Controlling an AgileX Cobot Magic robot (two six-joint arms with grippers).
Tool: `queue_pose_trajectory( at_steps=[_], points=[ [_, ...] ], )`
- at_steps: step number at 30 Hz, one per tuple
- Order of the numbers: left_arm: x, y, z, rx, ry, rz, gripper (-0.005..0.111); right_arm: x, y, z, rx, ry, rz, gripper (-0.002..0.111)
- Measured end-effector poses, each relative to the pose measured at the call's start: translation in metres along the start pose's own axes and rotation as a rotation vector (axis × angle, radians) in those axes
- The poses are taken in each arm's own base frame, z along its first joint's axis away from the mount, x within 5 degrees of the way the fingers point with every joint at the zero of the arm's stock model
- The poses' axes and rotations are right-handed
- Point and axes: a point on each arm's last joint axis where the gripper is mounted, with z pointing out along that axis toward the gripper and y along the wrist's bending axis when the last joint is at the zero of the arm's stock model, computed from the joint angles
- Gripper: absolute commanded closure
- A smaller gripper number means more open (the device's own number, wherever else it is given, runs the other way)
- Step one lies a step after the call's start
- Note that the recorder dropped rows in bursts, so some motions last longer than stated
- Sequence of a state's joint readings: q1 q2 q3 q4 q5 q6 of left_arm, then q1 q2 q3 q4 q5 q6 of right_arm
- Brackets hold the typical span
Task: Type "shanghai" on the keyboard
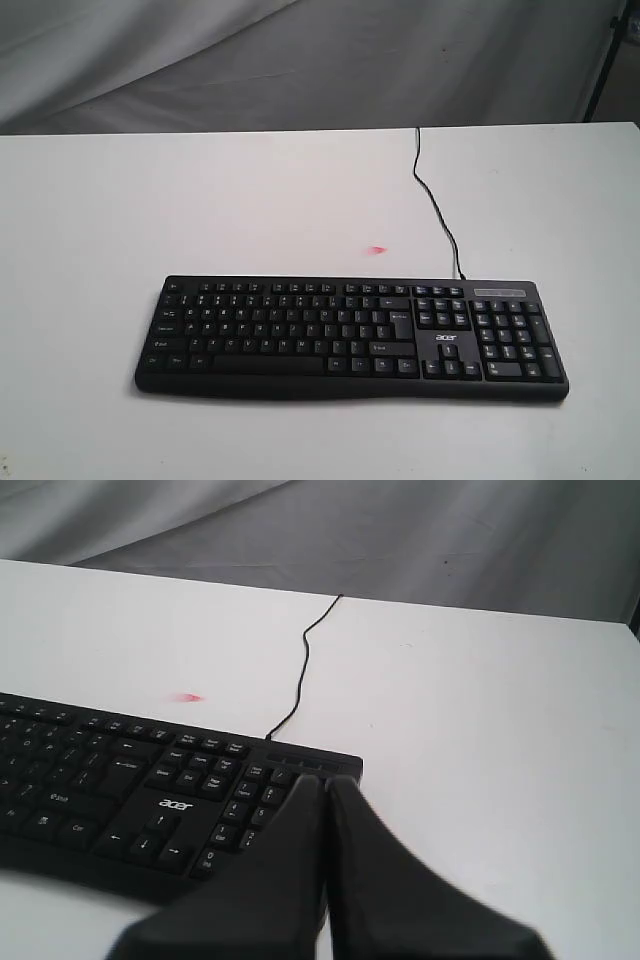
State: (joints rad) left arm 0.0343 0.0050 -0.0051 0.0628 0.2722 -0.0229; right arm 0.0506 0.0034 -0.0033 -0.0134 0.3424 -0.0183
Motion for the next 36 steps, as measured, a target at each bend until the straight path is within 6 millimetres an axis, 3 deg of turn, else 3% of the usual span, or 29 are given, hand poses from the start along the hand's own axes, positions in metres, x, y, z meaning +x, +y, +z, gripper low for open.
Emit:
queue_pose_trajectory(
  at_steps=[27,36],
  points=[
    [0.0,0.0,0.0,0.0,0.0,0.0,0.106,0.0,0.0,0.0,0.0,-0.002,0.0,0.108],
    [0.0,0.0,0.0,0.0,0.0,0.0,0.106,-0.019,0.0,-0.002,0.004,-0.207,0.0,0.108]
  ],
)
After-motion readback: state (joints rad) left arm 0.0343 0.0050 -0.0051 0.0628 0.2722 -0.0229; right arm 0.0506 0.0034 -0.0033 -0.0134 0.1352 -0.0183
